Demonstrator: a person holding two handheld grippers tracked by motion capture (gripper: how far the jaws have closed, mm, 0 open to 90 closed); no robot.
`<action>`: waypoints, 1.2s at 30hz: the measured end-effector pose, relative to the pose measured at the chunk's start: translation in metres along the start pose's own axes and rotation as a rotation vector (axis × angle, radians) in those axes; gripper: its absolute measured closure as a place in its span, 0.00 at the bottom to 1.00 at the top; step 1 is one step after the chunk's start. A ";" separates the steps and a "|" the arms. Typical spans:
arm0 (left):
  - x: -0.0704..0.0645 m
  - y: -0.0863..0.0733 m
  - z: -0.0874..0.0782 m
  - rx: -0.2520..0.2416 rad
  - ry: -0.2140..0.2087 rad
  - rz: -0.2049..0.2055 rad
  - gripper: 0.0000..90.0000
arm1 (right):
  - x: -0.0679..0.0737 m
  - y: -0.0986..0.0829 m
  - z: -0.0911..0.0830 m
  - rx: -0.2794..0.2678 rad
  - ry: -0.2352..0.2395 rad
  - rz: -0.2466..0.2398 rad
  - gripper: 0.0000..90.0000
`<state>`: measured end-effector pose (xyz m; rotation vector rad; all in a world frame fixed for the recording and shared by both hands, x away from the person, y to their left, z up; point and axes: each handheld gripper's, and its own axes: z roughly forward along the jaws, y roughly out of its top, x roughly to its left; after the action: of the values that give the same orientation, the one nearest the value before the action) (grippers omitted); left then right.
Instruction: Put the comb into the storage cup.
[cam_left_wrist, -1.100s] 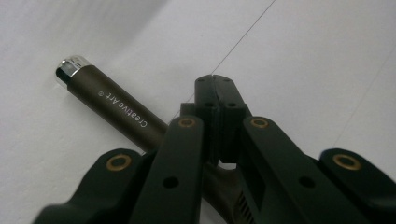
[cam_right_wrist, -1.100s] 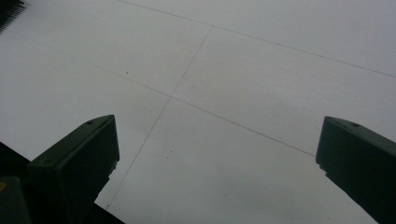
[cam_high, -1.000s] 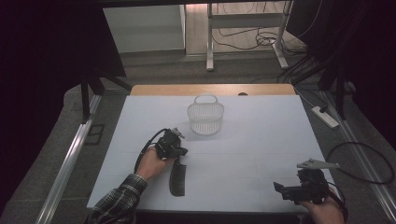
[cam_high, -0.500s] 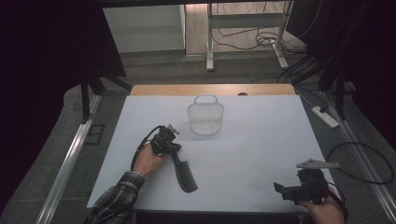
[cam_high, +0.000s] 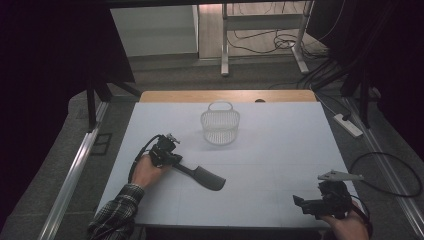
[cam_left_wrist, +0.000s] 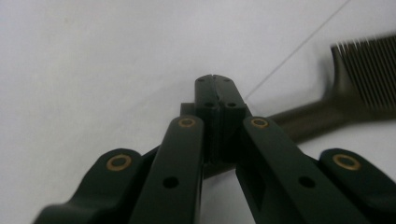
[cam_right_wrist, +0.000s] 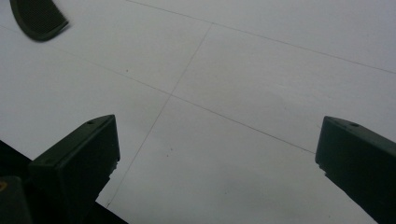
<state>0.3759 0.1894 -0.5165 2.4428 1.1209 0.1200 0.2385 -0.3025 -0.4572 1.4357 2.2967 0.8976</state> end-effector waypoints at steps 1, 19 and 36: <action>0.001 -0.003 -0.001 0.002 -0.004 -0.004 0.99 | 0.000 0.000 0.000 -0.001 0.000 0.000 0.00; -0.010 -0.042 -0.018 0.027 -0.027 -0.026 0.99 | 0.001 0.000 0.000 -0.002 0.004 -0.012 0.00; -0.032 -0.054 -0.024 0.039 -0.055 -0.032 0.99 | 0.001 0.001 0.001 0.002 0.008 -0.023 0.00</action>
<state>0.3103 0.2051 -0.5153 2.4456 1.1475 0.0208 0.2396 -0.3003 -0.4572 1.4064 2.3151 0.8968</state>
